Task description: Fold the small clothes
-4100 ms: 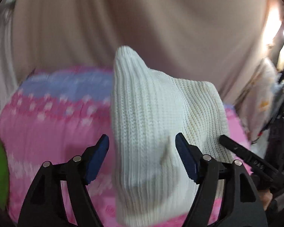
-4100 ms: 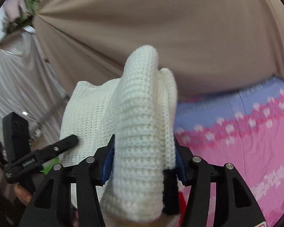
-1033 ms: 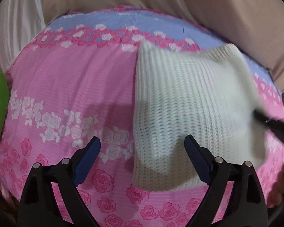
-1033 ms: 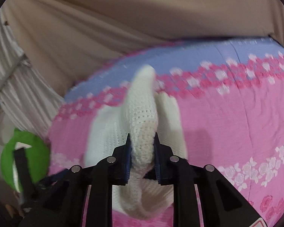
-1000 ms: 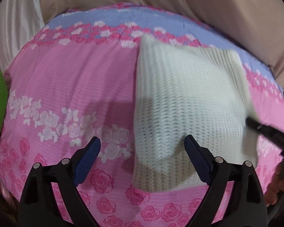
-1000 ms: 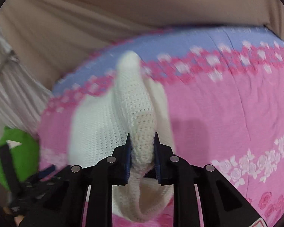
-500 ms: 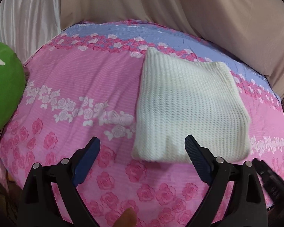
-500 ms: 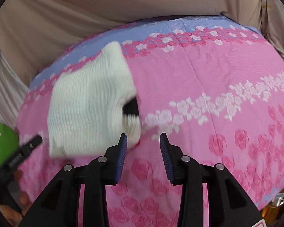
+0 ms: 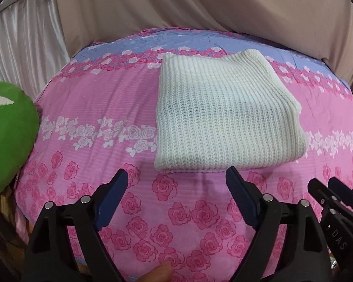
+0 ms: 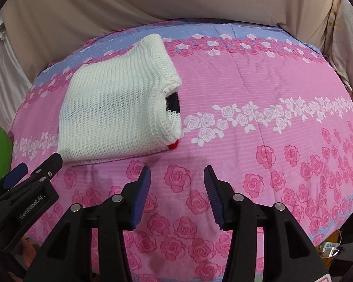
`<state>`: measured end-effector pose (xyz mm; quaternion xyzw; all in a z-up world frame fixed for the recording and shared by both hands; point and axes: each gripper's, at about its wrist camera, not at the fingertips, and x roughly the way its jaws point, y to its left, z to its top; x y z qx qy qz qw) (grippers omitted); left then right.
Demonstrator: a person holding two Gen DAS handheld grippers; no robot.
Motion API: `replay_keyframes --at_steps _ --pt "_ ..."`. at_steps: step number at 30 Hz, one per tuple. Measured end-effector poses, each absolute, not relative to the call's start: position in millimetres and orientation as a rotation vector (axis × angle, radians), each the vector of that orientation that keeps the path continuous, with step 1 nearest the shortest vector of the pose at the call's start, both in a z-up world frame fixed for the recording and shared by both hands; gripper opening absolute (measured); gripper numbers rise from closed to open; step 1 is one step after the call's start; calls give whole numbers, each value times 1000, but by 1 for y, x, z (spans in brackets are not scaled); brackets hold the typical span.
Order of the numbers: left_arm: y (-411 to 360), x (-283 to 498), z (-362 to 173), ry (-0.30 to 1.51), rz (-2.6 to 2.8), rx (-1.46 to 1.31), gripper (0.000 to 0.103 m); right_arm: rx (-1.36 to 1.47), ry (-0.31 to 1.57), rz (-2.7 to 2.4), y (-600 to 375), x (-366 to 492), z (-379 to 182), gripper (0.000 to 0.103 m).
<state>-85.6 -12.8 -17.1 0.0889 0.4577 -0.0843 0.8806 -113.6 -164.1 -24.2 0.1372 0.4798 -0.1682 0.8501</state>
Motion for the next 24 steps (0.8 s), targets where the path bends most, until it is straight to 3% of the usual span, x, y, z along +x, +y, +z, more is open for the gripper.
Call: replay_keyframes --at_steps 24 --pt "-13 -106 -19 977 -174 223 82 239 1009 -339 -143 -130 -19 48"
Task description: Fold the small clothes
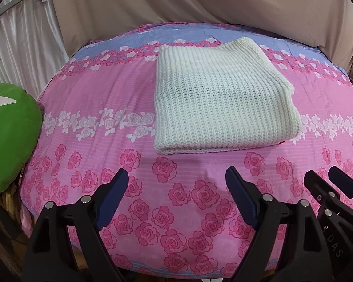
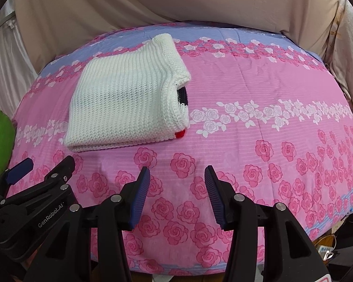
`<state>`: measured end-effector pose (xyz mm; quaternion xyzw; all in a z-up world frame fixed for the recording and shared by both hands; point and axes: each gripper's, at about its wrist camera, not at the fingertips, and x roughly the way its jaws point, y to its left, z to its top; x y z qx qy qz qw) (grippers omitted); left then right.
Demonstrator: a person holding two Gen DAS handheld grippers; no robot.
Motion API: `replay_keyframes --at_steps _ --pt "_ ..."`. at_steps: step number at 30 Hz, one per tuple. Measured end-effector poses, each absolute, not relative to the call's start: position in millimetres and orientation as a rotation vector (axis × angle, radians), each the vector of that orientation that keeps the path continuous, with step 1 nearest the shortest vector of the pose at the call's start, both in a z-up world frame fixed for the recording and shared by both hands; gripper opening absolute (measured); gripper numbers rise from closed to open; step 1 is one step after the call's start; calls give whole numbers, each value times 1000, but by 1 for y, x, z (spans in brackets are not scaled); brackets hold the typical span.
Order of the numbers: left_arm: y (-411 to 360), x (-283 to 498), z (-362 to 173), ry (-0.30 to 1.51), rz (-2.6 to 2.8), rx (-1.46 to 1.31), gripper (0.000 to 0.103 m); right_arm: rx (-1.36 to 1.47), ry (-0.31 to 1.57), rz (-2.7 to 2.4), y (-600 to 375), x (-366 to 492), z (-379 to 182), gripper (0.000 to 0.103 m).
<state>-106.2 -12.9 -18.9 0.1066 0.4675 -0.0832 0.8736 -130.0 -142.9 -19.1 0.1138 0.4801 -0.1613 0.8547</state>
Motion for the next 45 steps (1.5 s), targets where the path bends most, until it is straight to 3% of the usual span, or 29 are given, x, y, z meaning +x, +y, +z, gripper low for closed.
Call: replay_keyframes --at_steps 39,45 --pt "-20 -102 -26 987 -166 237 82 166 1035 -324 -137 -120 -24 47" --pt "-24 -100 -27 985 -172 251 82 161 1044 -325 -137 -117 -26 43"
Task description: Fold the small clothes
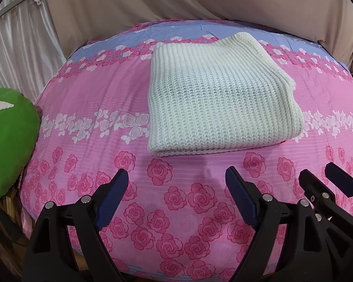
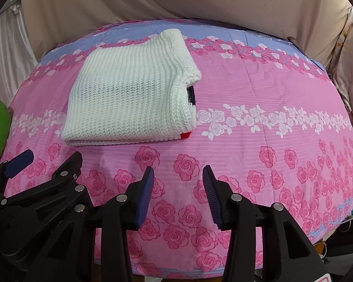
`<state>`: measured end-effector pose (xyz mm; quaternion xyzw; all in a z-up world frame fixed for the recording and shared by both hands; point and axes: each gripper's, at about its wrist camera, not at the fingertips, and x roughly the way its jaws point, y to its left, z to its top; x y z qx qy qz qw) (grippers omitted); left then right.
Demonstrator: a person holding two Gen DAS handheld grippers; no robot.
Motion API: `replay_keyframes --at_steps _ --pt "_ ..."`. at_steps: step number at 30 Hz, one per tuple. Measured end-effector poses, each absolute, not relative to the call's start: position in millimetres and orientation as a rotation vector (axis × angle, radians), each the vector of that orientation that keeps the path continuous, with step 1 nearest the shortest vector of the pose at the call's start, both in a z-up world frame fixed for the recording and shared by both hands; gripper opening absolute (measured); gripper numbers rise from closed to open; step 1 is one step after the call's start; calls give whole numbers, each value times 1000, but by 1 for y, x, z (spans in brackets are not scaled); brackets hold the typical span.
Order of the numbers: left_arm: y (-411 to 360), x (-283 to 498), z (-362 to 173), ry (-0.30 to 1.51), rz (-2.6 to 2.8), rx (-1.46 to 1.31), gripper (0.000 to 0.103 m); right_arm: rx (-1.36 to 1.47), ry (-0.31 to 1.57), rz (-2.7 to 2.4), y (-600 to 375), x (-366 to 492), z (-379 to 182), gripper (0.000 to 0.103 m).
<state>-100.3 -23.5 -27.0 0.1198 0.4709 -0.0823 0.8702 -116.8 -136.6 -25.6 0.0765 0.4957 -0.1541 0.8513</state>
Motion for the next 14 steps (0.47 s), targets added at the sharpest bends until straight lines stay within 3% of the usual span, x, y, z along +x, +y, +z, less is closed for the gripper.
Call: replay_keyframes --at_steps 14 --pt "-29 -94 -32 1003 -166 259 82 151 1058 -331 -140 -110 -30 42"
